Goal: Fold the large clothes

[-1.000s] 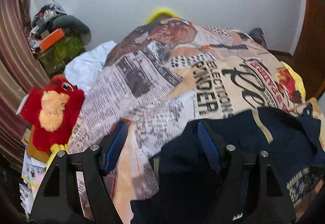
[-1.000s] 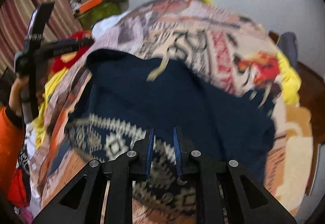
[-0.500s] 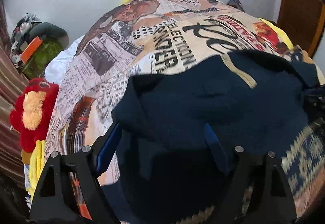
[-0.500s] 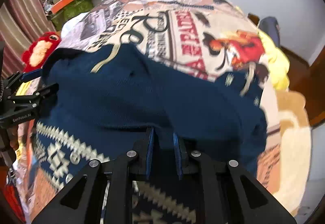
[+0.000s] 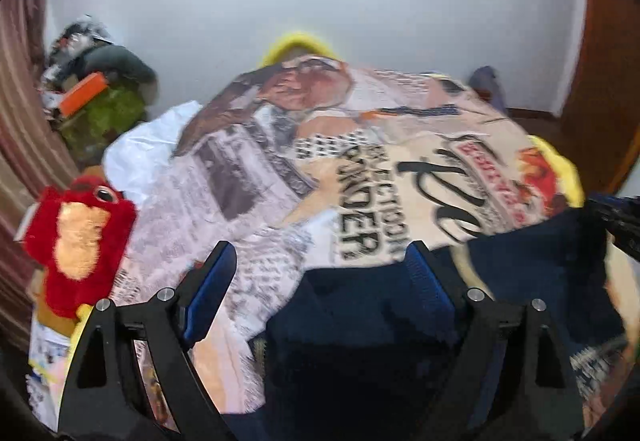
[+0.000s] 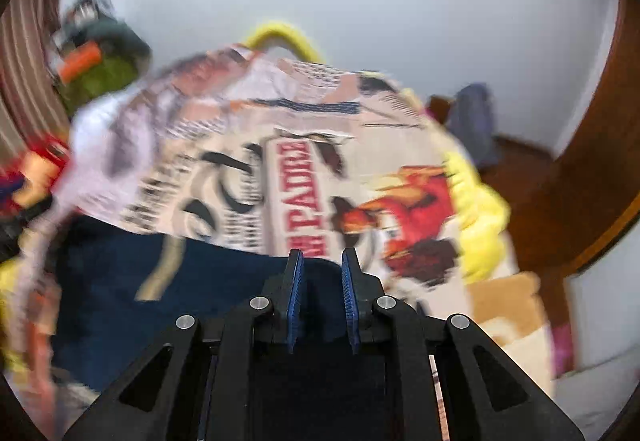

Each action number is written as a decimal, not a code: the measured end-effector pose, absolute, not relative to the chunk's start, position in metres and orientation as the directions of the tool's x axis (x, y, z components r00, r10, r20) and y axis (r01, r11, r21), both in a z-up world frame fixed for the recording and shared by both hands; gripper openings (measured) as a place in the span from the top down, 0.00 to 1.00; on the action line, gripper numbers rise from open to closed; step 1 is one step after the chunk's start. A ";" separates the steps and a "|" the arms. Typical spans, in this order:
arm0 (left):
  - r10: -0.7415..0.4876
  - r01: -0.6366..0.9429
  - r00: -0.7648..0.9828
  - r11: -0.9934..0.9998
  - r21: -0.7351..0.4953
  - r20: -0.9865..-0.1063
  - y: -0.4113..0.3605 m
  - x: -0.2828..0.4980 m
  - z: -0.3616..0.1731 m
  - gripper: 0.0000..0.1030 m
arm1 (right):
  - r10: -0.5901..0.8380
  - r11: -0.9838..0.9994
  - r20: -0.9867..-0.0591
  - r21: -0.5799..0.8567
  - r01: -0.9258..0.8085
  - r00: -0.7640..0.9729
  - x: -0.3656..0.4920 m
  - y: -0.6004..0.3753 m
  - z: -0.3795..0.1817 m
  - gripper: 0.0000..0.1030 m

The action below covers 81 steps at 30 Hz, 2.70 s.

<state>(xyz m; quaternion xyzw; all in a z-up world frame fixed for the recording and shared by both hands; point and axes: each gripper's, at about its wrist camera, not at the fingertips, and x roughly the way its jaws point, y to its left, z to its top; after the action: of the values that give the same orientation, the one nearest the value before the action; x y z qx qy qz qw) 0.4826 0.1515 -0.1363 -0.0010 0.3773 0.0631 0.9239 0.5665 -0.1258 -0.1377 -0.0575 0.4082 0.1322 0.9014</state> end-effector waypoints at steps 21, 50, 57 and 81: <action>0.163 -0.005 0.603 0.980 0.201 -0.781 0.106 0.481 -0.214 0.05 | 0.301 0.880 -0.876 0.103 -0.463 0.377 0.510 -0.096 -0.217 0.86; -0.036 0.101 0.575 0.995 0.027 -0.818 0.112 0.398 -0.202 0.05 | 0.358 0.774 -0.848 0.035 -0.632 0.391 0.443 -0.021 -0.184 0.86; -0.055 0.029 0.518 0.998 -0.047 -0.854 0.122 0.391 -0.247 0.00 | 0.299 0.762 -0.854 -0.055 -0.645 0.426 0.437 -0.025 -0.216 0.86; 0.159 -0.194 0.454 0.978 0.077 -0.877 0.191 0.329 -0.279 0.00 | 0.001 0.863 -0.778 -0.317 -0.394 0.628 0.421 -0.146 -0.216 0.07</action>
<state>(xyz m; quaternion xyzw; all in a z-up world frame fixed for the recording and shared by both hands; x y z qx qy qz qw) 0.3286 0.1910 -0.2790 -0.0170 0.5123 0.1037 0.8523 0.4206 -0.1462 -0.2162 -0.2362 0.4163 0.1133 0.8707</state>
